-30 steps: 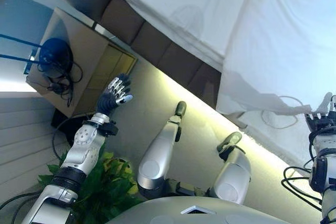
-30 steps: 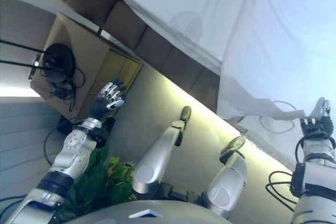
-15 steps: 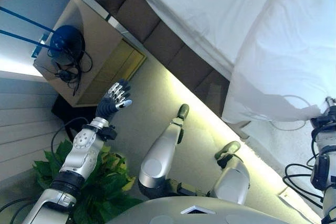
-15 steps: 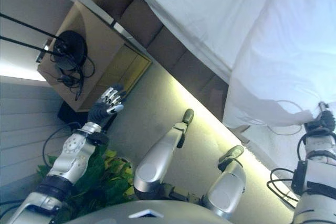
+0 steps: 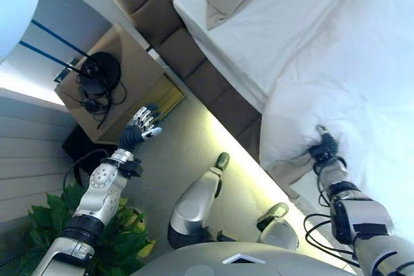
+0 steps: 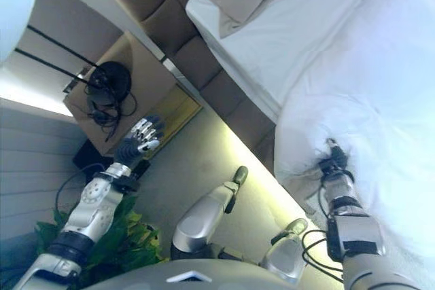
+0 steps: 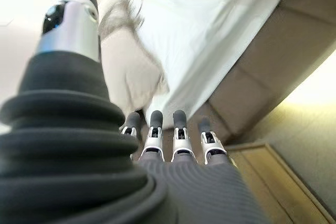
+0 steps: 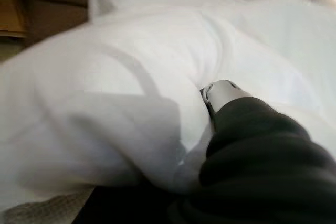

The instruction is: Make the bed neatly

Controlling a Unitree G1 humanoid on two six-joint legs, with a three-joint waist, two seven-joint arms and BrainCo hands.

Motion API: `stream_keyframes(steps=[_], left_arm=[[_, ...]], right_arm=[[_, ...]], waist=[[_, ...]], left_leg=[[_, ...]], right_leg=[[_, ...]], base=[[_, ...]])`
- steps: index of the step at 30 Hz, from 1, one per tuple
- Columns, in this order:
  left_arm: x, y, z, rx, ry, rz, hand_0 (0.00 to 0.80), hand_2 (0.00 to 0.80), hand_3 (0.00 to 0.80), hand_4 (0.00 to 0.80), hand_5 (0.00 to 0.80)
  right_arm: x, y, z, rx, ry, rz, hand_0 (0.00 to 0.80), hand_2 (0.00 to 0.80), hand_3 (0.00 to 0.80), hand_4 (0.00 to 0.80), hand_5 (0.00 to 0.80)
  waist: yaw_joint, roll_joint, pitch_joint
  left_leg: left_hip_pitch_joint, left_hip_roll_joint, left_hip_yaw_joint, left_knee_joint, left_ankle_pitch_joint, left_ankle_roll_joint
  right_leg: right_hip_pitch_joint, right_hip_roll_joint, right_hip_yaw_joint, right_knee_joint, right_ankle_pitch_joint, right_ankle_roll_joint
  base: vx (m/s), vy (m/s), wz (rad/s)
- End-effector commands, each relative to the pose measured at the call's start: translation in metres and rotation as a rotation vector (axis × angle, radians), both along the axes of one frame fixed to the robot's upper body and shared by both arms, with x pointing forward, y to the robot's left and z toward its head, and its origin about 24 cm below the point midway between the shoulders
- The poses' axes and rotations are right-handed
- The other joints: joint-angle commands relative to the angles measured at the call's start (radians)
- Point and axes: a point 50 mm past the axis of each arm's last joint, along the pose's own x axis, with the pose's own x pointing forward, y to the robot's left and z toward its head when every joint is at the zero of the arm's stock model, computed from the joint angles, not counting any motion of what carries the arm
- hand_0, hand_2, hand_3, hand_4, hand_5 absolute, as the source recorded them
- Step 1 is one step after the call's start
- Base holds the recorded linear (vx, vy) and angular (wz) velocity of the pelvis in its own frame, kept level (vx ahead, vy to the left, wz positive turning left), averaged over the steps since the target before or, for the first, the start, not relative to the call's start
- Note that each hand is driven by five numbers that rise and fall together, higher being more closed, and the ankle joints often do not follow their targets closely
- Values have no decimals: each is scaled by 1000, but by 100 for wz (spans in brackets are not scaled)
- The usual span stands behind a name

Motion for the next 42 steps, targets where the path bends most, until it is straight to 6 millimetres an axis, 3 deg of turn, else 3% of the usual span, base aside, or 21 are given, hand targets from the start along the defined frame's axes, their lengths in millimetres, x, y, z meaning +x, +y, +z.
stream_keyframes(steps=[1,5,8,19,28,34,42], left_arm=[[-3,8,3,3,-38,28,0,0,0,0,0],[-9,6,-7,9,-2,26,0,0,0,0,0],[-12,3,-15,11,21,12,0,0,0,0,0],[-10,-1,-13,-1,10,-26,0,0,0,0,0],[-12,-1,-16,-12,21,-11,0,0,0,0,0],[-20,11,-20,3,30,33,0,0,0,0,0],[-29,19,-27,10,40,56,0,0,0,0,0]], right_arm=[[25,65,12,-108,-62,257,800,800,800,800,800],[26,123,11,-218,-30,468,800,800,800,800,800],[23,150,12,-240,-25,528,800,800,800,800,800],[17,129,3,-179,-5,430,800,800,800,800,800],[54,130,41,-310,-88,472,800,800,800,800,800],[76,151,74,-352,-179,540,800,800,800,800,800],[72,184,77,-362,-187,651,800,800,800,800,800]], waist=[[55,-25,-68],[80,-26,-88],[91,-23,-91],[105,-24,-78],[146,-18,-73],[183,-23,-63],[202,-22,-51]], left_leg=[[-2,66,-13,39,-56,-60],[40,61,-23,17,-50,-66],[50,59,-28,3,-36,-72],[36,63,-51,-15,-10,-78],[25,46,-67,-14,3,-81],[22,35,-78,-6,12,-80],[12,20,-81,12,19,-81]], right_leg=[[13,-80,23,-7,113,13],[66,-84,-4,-27,120,20],[91,-85,-18,-42,130,25],[99,-64,-35,-70,158,25],[131,-73,-72,-72,160,21],[160,-79,-96,-68,165,21],[165,-87,-103,-45,159,13]], base=[[127,80,39],[98,67,23],[37,54,16],[-17,-1,1],[30,87,7],[56,60,15],[34,37,10]])
